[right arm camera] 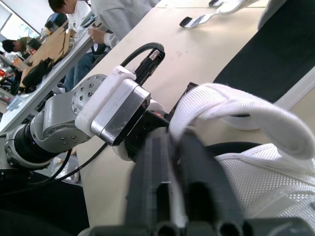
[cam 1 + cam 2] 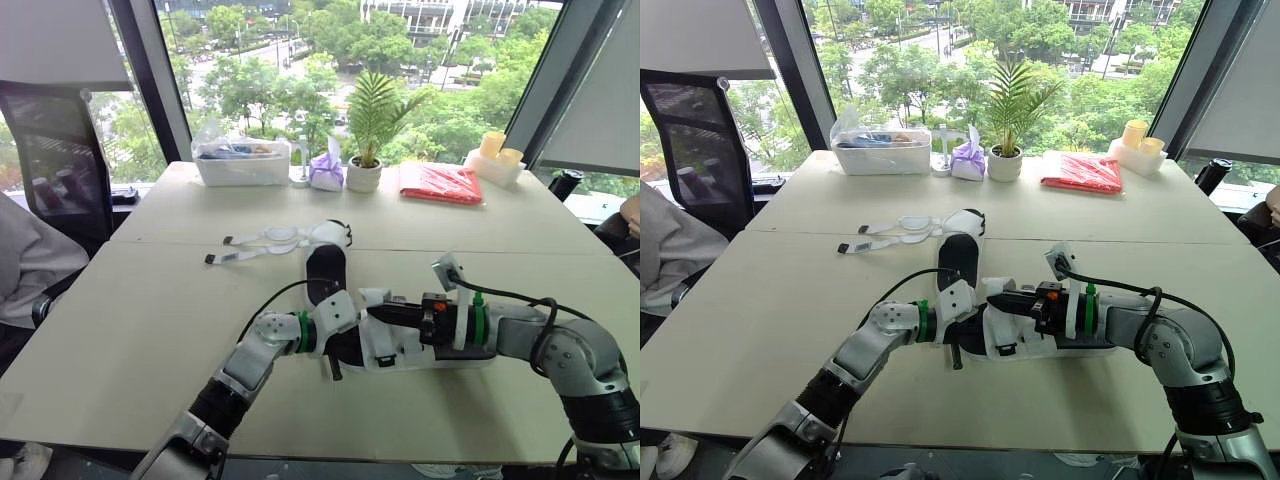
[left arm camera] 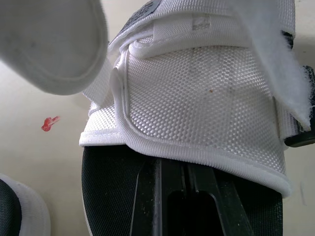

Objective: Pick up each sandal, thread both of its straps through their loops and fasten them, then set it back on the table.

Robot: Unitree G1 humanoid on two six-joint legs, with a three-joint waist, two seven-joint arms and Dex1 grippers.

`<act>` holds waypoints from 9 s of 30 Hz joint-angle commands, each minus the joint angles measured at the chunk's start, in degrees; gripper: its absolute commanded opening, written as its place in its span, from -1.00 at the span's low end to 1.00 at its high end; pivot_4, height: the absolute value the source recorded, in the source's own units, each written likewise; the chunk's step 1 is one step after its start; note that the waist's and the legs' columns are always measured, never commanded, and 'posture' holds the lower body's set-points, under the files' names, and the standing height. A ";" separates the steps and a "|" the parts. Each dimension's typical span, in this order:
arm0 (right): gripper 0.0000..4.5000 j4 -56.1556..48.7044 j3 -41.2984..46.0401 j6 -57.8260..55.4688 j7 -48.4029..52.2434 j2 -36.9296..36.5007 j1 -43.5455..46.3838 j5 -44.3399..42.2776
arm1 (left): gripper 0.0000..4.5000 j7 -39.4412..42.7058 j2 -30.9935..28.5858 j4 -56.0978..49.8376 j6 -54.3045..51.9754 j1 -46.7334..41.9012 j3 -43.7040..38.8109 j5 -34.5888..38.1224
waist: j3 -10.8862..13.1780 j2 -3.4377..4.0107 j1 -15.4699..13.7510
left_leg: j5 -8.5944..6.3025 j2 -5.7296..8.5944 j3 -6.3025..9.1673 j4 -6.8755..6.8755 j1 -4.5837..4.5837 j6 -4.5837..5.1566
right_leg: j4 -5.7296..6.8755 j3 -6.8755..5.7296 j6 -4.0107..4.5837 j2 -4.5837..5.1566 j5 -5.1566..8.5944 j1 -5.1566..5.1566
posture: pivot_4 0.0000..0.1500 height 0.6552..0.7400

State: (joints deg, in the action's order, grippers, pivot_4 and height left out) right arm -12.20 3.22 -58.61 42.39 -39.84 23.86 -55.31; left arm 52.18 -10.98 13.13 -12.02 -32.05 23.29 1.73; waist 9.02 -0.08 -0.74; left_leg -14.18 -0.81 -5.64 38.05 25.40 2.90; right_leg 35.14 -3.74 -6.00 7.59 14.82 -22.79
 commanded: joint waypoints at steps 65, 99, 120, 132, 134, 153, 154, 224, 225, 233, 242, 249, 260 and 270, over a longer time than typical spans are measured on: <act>0.44 -17.93 3.06 7.36 -2.15 1.60 -25.95 6.83 | -1.00 2.04 0.20 3.53 -0.35 0.11 2.28 -1.33 | -0.04 0.02 -0.03 | -0.06 -0.02 -0.09 0.03 -0.05 0.08 | -0.05 -0.16 0.00 0.05 0.01 0.04 | 1.00 1.00; -0.99 -20.55 6.51 -1.23 -13.17 -0.45 -15.59 -22.61 | -1.00 2.15 0.60 5.07 0.14 -0.40 2.27 -1.59 | -0.01 -0.03 -0.24 | -0.06 -0.03 -0.06 0.04 -0.06 0.09 | -0.05 -0.18 0.01 0.08 0.01 0.06 | 1.00 1.00; 0.98 -6.71 11.78 0.83 -19.43 0.59 -3.06 -21.55 | -1.00 2.04 -0.74 2.48 -0.89 1.24 1.54 -0.77 | -0.05 0.02 0.06 | -0.06 -0.02 -0.14 0.05 -0.04 0.10 | 0.01 -0.19 -0.02 0.07 -0.02 0.04 | 1.00 1.00; 0.98 14.81 -15.07 15.68 9.84 -5.32 17.34 16.40 | -1.00 6.47 1.07 4.42 0.96 1.89 -2.52 5.75 | -0.05 0.05 0.11 | -0.09 0.02 -0.42 0.03 0.17 0.21 | 0.07 -0.22 -0.20 0.03 -0.11 -0.28 | 1.00 1.00; 0.98 19.22 -16.39 16.68 13.38 -3.89 19.47 18.94 | -1.00 6.47 0.95 5.18 1.79 1.74 -2.56 5.46 | -0.05 0.04 0.07 | -0.09 0.02 -0.43 0.05 0.16 0.21 | 0.11 -0.23 -0.21 0.03 -0.11 -0.29 | 1.00 1.00; -0.98 25.75 -12.33 10.31 24.43 2.30 23.38 23.31 | -1.00 3.24 1.17 6.08 3.54 2.53 -2.80 4.25 | -0.05 0.05 0.02 | -0.07 0.00 -0.35 0.06 0.11 0.07 | 0.18 -0.24 -0.17 0.20 -0.14 -0.36 | 1.00 1.00; -0.98 25.87 -10.81 9.48 23.95 2.26 23.50 22.62 | -1.00 3.24 1.06 6.14 3.60 2.65 -2.80 4.20 | -0.05 0.05 0.06 | -0.08 0.00 -0.36 0.06 0.11 0.06 | 0.17 -0.24 -0.16 0.22 -0.15 -0.41 | 1.00 1.00; -0.99 22.26 10.44 -13.31 9.26 4.63 8.45 9.65 | -1.00 -2.22 -19.96 -37.50 -20.33 14.75 -15.32 22.45 | 0.07 0.32 1.33 | 0.01 -0.07 -0.40 -0.09 0.10 -0.07 | 0.13 -0.27 -0.01 0.10 -0.19 -0.37 | 1.00 1.00; -0.99 22.98 16.16 -12.21 4.97 6.39 9.95 7.95 | -1.00 -2.95 -19.59 -37.26 -20.68 14.35 -15.64 22.48 | 0.07 0.32 1.32 | 0.01 -0.07 -0.41 -0.09 0.10 -0.07 | 0.15 -0.27 -0.02 0.10 -0.20 -0.38 | 1.00 1.00; -0.99 25.07 41.85 13.34 -38.92 20.92 19.54 11.54 | -1.00 -4.84 -17.76 -33.16 -20.06 11.03 -15.35 21.62 | 0.17 0.48 1.22 | 0.27 -0.03 -0.45 -0.12 0.13 -0.50 | 0.27 -0.29 -0.19 -0.01 -0.27 -0.46 | 1.00 1.00; -0.99 39.23 43.14 35.77 -49.67 28.12 26.50 14.47 | -1.00 -3.72 -16.81 -27.86 -16.32 8.29 -14.63 19.95 | 0.42 0.91 2.11 | 0.45 -0.15 -0.73 -0.31 0.08 -0.69 | 0.29 -0.22 -0.71 -0.25 -0.45 -0.58 | 1.00 1.00; 0.45 48.38 40.19 44.48 -48.16 26.31 27.69 16.93 | -1.00 -6.27 -15.00 -27.32 -16.02 6.48 -13.93 18.07 | 0.46 0.97 1.53 | 0.46 -0.17 -0.68 -0.29 0.05 -0.70 | 0.32 -0.20 -0.73 -0.29 -0.44 -0.52 | 1.00 1.00; 1.00 3.64 27.98 27.14 -48.59 29.52 -1.31 11.00 | -0.60 -16.39 -10.18 -7.94 -8.07 -6.04 -13.47 6.65 | 0.46 0.97 1.28 | 0.47 -0.19 -0.59 -0.29 0.08 -0.71 | 0.31 -0.18 -0.81 -0.32 -0.38 -0.49 | 1.00 1.00; 1.00 -23.93 17.35 14.43 -36.36 26.42 -27.53 -14.88 | 0.93 -46.54 -0.91 46.28 16.31 -31.99 -12.36 -10.90 | 0.75 0.35 1.36 | 0.26 -0.27 -0.36 -0.16 0.01 -0.36 | 0.37 -0.19 -1.02 -0.40 -0.48 -0.44 | 1.00 1.00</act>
State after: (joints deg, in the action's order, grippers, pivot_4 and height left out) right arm -33.99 21.90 -45.11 5.48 -13.38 -3.83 -68.96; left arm 9.84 -12.01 53.90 -0.49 -60.73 10.94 -6.95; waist 9.77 0.27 0.62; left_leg -13.92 -1.09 -5.98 37.90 25.43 2.54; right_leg 35.50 -3.93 -7.01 7.16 14.34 -23.24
